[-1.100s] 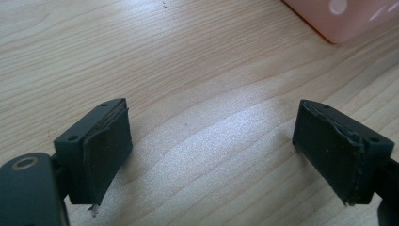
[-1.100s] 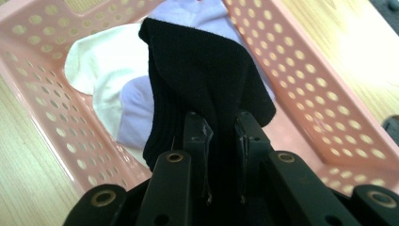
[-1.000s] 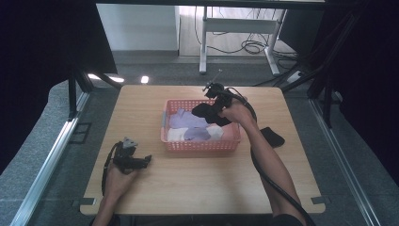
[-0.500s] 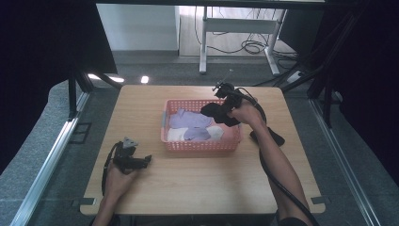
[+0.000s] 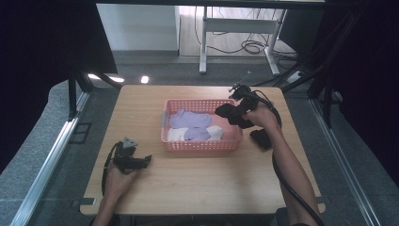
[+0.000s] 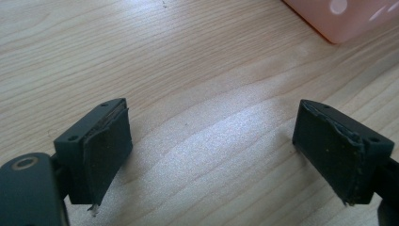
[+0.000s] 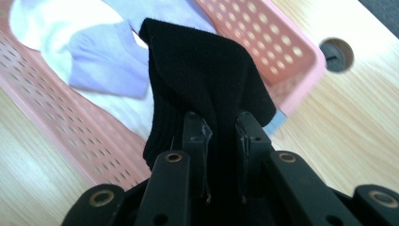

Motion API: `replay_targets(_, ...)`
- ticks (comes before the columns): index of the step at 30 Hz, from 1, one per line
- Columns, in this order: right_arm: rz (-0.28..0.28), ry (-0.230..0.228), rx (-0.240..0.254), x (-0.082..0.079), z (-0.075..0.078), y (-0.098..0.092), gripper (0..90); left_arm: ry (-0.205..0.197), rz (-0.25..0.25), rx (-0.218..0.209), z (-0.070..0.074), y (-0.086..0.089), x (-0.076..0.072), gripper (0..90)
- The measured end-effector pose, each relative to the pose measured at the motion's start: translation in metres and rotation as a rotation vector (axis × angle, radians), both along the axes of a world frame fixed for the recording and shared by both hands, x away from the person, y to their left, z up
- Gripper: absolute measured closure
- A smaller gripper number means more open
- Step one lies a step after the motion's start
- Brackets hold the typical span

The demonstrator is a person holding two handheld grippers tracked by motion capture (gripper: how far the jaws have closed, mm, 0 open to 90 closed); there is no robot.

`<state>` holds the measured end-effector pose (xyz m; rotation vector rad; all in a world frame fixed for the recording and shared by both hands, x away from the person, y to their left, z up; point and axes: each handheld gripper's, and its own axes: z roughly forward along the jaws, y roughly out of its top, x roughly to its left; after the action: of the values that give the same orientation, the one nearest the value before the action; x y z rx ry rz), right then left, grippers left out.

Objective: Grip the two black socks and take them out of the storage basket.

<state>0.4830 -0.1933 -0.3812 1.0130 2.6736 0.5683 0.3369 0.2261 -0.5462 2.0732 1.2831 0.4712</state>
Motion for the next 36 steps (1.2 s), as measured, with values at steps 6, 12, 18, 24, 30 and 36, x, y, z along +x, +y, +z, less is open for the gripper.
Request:
replay_targets(6,-0.038,-0.002,-0.003,-0.005,-0.001,-0.024,76.6,0.000,0.000,0.000,0.000,0.000,0.000,11.8)
replay_targets(12,-0.080,-0.005,-0.012,-0.010,-0.001,-0.047,76.6,0.000,0.000,0.001,0.000,0.000,0.000,11.9)
replay_targets(18,-0.126,-0.003,-0.017,-0.015,-0.003,-0.068,76.5,0.000,0.000,0.000,0.000,0.000,0.000,11.9)
replay_targets(24,-0.165,0.002,-0.023,-0.020,-0.008,-0.088,76.5,-0.001,0.001,-0.001,0.000,0.000,0.000,11.9)
replay_targets(30,-0.194,0.005,-0.027,-0.024,-0.012,-0.106,76.3,0.000,0.001,-0.001,0.000,0.000,0.000,11.9)
replay_targets(36,-0.212,0.009,-0.028,-0.026,-0.019,-0.115,76.2,0.000,-0.001,0.002,0.000,0.000,0.000,11.9)
